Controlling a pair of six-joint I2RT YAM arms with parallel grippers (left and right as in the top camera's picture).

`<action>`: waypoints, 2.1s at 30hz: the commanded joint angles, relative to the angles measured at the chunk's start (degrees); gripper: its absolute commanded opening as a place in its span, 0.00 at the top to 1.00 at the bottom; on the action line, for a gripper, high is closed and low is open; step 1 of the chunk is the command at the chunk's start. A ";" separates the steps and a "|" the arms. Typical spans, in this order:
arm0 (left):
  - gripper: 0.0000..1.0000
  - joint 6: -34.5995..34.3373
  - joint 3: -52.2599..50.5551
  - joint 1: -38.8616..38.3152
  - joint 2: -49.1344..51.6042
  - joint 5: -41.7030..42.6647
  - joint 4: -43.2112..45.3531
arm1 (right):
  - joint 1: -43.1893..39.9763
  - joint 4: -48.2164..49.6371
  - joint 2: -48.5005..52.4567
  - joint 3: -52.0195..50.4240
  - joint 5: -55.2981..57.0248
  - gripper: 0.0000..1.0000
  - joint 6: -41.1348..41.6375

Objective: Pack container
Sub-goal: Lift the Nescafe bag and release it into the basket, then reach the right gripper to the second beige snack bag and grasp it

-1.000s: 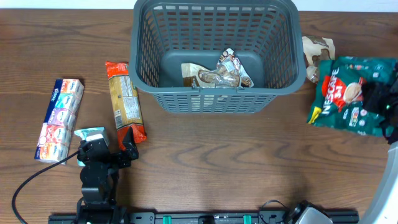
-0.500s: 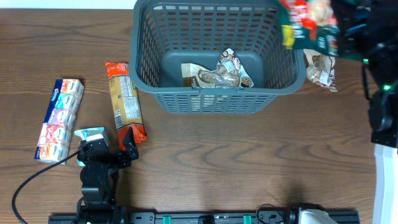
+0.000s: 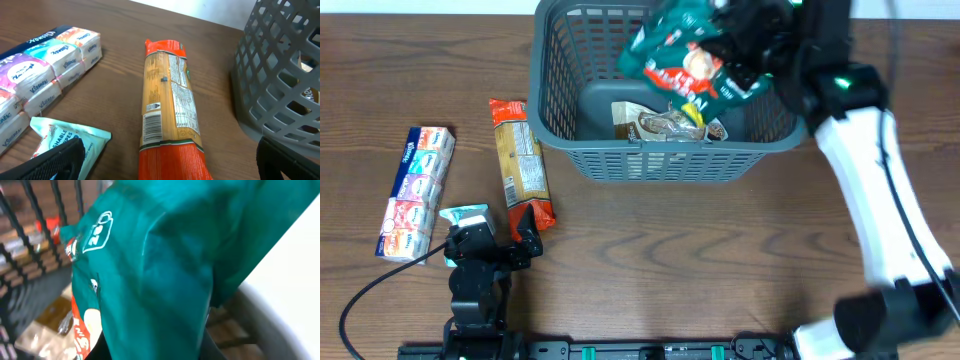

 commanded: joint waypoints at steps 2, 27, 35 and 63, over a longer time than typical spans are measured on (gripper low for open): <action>0.01 -0.07 -1.07 -0.17 0.22 0.17 -0.55 | 0.33 -1.40 4.79 1.42 -4.44 0.99 -1.38; 0.01 -0.09 -1.07 -0.17 0.22 0.17 -0.57 | 0.11 -8.20 -2.58 17.05 15.65 0.23 13.79; 0.01 -0.09 -1.07 -0.17 0.22 0.17 -0.57 | -11.39 -16.24 -5.79 18.60 36.35 0.18 36.96; 0.01 -0.09 -1.07 -0.17 0.22 0.17 -0.57 | -26.43 -20.06 33.81 18.60 22.38 0.11 35.06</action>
